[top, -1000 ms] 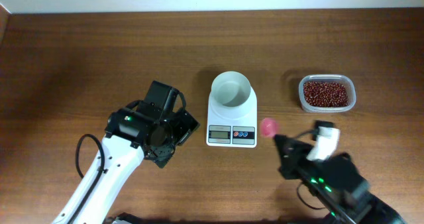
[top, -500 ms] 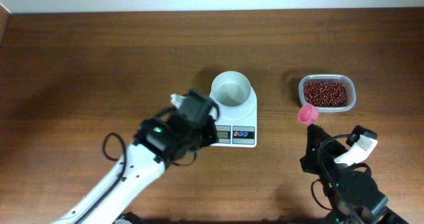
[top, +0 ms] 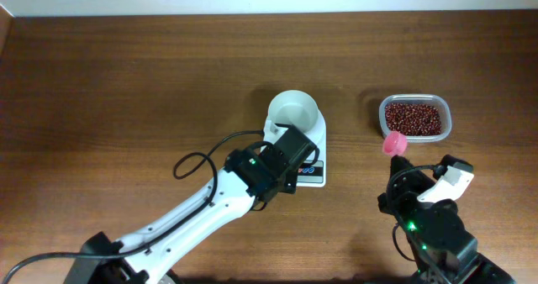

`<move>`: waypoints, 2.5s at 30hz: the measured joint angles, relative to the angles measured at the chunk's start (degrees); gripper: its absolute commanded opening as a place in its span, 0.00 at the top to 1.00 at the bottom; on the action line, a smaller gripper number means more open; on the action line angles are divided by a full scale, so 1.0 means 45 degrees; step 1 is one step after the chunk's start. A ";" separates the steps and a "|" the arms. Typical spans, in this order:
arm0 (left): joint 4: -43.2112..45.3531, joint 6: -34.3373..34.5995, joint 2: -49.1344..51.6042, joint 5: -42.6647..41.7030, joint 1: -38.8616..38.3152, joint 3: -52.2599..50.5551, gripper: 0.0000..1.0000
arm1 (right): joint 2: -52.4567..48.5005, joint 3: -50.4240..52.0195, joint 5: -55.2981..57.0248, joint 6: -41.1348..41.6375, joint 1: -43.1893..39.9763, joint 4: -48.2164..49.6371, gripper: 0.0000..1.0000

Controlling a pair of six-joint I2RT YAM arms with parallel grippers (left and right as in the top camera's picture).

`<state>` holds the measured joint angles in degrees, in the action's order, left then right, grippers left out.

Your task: Scoop and weigh 50g on scale

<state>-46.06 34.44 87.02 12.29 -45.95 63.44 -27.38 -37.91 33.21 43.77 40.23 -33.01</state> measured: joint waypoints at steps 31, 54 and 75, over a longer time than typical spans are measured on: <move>0.4061 -0.7995 0.3716 -0.1015 -0.0476 0.0000 1.00 | -0.2487 -0.3113 0.2327 -0.2827 0.0000 0.0243 0.96; 0.4401 -0.8194 0.4075 -0.0724 -0.0437 0.0000 1.00 | -0.2705 -0.3113 0.2327 -0.2827 0.0000 0.0243 0.96; 0.0709 -0.8621 -0.2599 -0.0539 0.0559 0.1384 0.55 | -0.2880 -0.3128 0.2764 -0.3526 0.0000 0.1282 0.96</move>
<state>-42.87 -4.36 75.33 9.87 -43.44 69.67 -40.34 -51.99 45.65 27.90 40.23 -27.24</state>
